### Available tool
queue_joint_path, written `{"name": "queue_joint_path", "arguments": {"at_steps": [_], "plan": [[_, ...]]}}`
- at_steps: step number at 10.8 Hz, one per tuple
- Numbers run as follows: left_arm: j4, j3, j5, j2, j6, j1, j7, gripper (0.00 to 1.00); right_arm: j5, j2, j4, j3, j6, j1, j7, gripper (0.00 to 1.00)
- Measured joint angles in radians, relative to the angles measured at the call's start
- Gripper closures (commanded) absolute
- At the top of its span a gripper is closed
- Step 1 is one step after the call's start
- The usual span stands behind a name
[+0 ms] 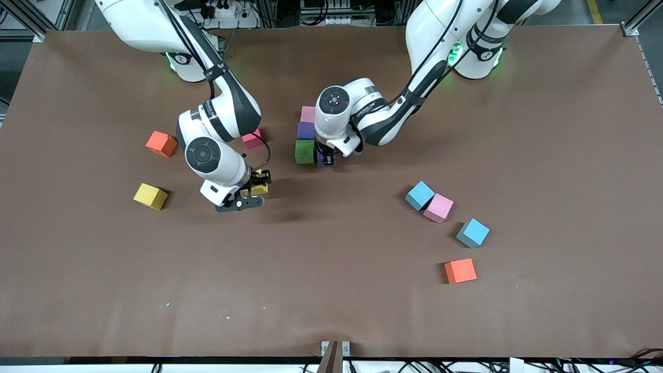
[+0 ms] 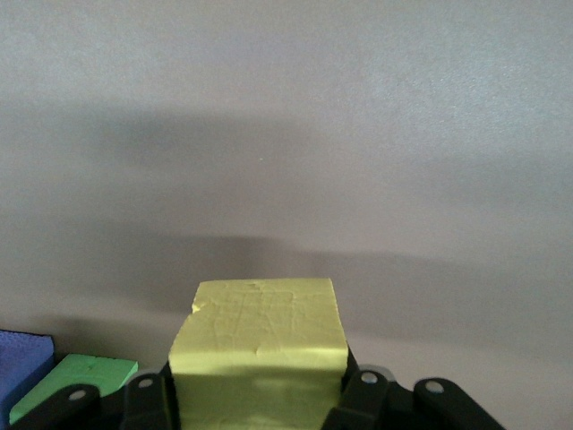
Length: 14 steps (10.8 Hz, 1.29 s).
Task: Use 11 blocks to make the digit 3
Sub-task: 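Set the purple cube beside the green cube while the right gripper carries yellow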
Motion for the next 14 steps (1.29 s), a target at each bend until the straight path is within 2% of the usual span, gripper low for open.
{"name": "queue_joint_path", "arguments": {"at_steps": [8, 9, 10, 11, 14], "plan": [[0.001, 0.002, 0.0, 0.0, 0.006, -0.017, 0.0, 0.99, 0.0, 0.033, 0.002, 0.002, 0.003, 0.056, 0.001, 0.93], [0.001, 0.002, 0.0, 0.0, 0.007, -0.018, 0.0, 0.87, 0.0, 0.033, 0.002, 0.001, 0.001, 0.056, 0.001, 0.93], [0.001, 0.003, 0.0, 0.0, 0.007, -0.018, 0.0, 0.36, 0.0, 0.033, 0.002, 0.0, 0.001, 0.056, 0.001, 0.93], [0.001, 0.003, 0.0, 0.0, 0.007, -0.018, 0.0, 0.0, 0.0, 0.033, 0.002, 0.0, 0.001, 0.056, 0.001, 0.93], [0.001, 0.004, 0.0, 0.003, 0.008, -0.018, 0.0, 0.0, 0.0, 0.033, 0.005, 0.0, 0.001, 0.056, 0.001, 0.93]]}}
